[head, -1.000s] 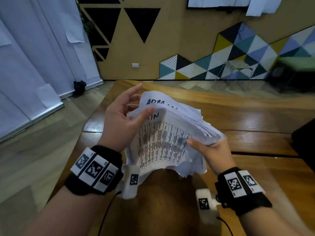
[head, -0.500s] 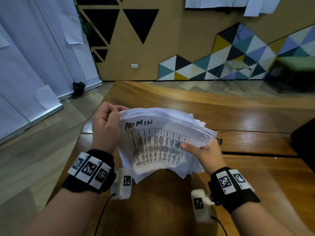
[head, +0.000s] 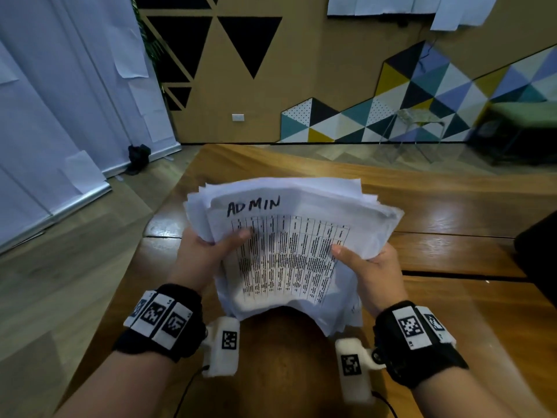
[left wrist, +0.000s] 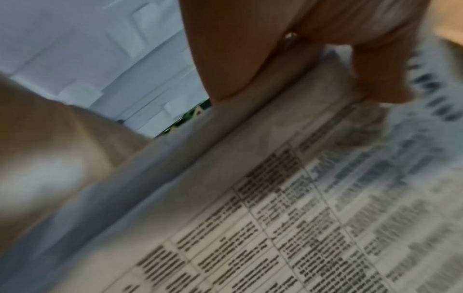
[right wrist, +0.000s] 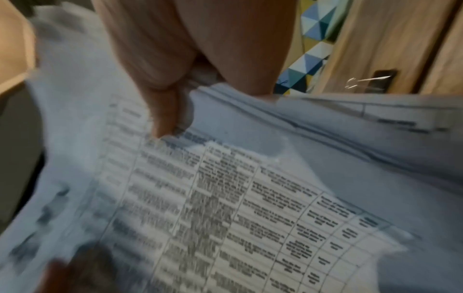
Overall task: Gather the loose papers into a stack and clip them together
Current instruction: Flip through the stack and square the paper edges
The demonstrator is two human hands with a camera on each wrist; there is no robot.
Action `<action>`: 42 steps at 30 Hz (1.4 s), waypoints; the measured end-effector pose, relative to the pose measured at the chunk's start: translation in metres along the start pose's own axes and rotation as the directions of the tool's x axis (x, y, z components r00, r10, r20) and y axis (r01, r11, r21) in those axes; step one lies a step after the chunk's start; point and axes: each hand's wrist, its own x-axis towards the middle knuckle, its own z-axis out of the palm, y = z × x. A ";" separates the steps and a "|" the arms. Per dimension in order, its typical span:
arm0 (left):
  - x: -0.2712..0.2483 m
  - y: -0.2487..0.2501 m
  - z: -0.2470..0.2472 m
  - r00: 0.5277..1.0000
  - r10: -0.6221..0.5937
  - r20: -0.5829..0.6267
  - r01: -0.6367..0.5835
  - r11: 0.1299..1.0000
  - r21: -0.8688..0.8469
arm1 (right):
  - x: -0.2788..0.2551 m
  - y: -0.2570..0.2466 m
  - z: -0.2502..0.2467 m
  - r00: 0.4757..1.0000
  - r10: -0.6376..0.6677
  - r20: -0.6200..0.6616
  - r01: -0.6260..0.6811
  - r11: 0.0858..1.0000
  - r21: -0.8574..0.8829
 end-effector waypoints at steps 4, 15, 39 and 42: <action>-0.011 -0.027 0.007 0.976 -0.163 0.142 0.167 0.986 -0.019 | -0.005 0.013 -0.004 0.992 0.087 0.089 -0.081 0.995 -0.065; -0.010 -0.008 0.011 0.983 -0.129 0.128 0.133 0.991 -0.028 | -0.015 -0.042 0.002 0.969 -0.240 -0.061 0.238 0.970 -0.040; -0.015 -0.004 0.020 0.991 -0.108 0.078 0.123 0.968 -0.218 | -0.002 -0.052 0.000 0.955 -0.246 -0.165 0.263 0.961 0.087; -0.016 -0.003 0.019 0.993 -0.111 0.049 0.119 0.963 -0.241 | -0.014 -0.045 -0.009 0.987 -0.158 -0.010 0.155 0.981 -0.120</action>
